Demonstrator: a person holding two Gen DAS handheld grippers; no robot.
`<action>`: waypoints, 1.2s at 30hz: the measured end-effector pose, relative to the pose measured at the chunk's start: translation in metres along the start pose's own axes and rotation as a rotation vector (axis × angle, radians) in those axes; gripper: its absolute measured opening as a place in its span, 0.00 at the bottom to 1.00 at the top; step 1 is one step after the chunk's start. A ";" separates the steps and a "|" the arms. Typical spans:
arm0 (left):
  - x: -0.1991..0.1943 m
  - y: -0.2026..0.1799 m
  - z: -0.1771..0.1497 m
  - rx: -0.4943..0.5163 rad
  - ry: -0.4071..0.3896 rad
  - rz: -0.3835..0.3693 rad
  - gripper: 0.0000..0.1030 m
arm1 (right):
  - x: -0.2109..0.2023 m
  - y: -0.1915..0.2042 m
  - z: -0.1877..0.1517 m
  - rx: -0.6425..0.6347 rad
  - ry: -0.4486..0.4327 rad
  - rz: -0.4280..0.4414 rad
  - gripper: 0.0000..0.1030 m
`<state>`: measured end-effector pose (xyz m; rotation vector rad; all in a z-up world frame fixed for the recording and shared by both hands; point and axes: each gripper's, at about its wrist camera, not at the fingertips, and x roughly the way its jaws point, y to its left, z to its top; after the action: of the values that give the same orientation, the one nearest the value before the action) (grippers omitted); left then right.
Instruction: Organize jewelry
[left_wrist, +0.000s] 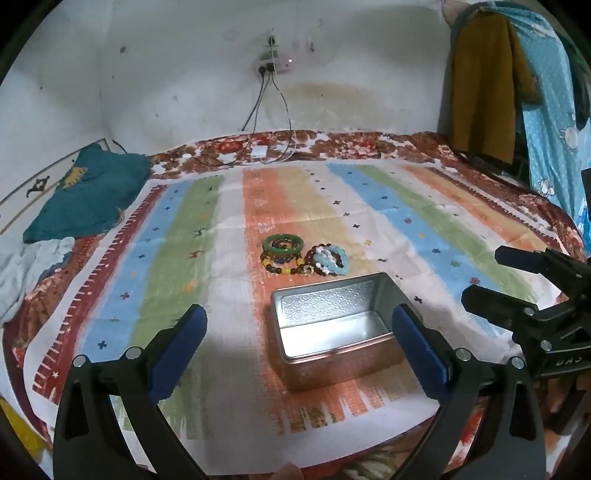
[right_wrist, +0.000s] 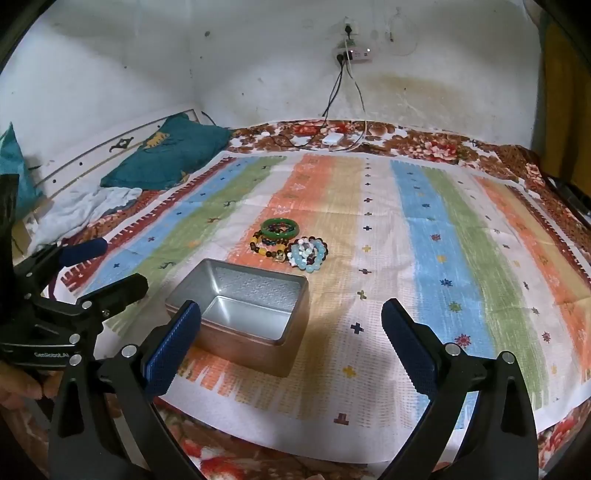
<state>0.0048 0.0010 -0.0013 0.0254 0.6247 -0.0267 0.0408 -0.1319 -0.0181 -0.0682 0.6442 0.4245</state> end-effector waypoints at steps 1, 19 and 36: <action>0.000 0.000 0.000 0.001 0.001 0.000 0.95 | 0.000 0.000 0.000 0.001 -0.001 0.000 0.96; 0.002 0.002 -0.001 -0.005 0.007 -0.008 0.95 | -0.001 -0.003 0.000 -0.002 -0.005 -0.002 0.96; 0.010 0.005 0.001 -0.032 0.042 -0.041 0.95 | 0.004 -0.003 0.002 0.014 0.004 0.003 0.96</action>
<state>0.0133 0.0061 -0.0065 -0.0175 0.6671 -0.0556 0.0460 -0.1324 -0.0186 -0.0543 0.6510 0.4231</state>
